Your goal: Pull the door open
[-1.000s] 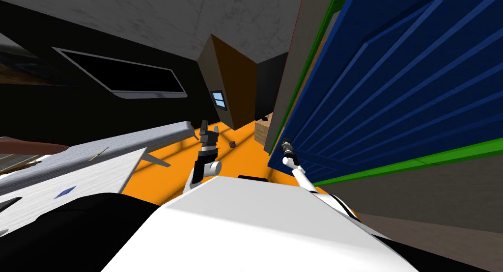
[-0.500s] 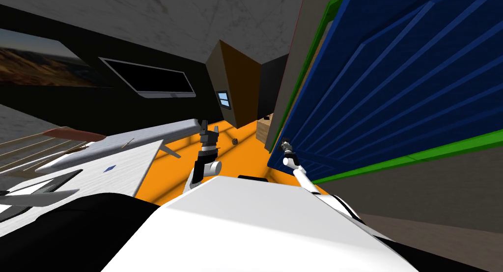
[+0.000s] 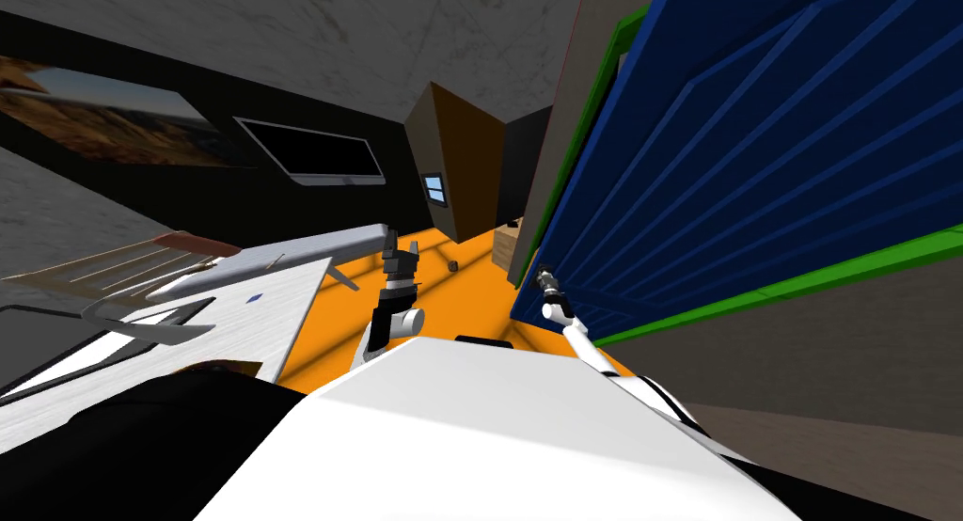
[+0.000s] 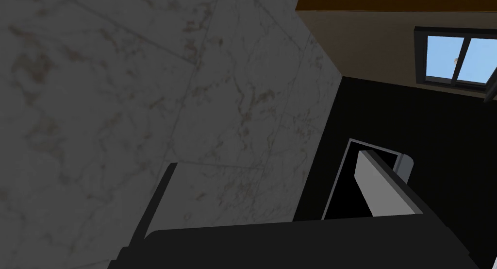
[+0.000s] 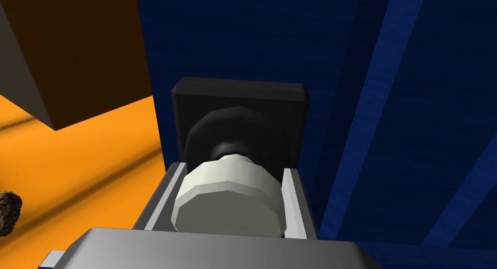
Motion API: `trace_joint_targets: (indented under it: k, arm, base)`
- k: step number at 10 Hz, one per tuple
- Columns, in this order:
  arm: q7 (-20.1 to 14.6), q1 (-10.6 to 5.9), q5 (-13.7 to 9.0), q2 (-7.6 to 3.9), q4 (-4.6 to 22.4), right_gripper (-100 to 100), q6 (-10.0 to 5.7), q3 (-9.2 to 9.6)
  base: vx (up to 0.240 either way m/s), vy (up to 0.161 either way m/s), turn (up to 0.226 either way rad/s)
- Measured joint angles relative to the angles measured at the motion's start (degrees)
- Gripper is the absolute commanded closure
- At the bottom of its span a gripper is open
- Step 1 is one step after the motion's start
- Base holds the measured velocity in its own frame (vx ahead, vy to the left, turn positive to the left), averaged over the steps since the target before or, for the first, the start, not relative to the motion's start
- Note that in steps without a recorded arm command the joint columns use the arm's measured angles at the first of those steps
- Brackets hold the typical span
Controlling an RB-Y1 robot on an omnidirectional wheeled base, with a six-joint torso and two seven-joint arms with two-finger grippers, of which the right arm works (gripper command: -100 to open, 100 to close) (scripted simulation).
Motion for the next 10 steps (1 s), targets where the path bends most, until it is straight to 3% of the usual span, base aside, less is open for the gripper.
trace_joint_targets:
  k: [5, 6, 10]
  arm:
    - [-3.1, 0.54, 0.8, -1.69, -1.3, 100, -0.39, 3.62]
    - [-3.3, 0.69, 0.8, -1.61, -1.2, 100, -0.29, 3.86]
    - [-5.5, 1.45, 1.2, -3.54, -2.7, 100, -0.90, 6.43]
  base:
    - [-0.186, -0.068, 0.072]
    - [-0.129, -0.046, 0.085]
    - [-0.213, -0.074, 0.091]
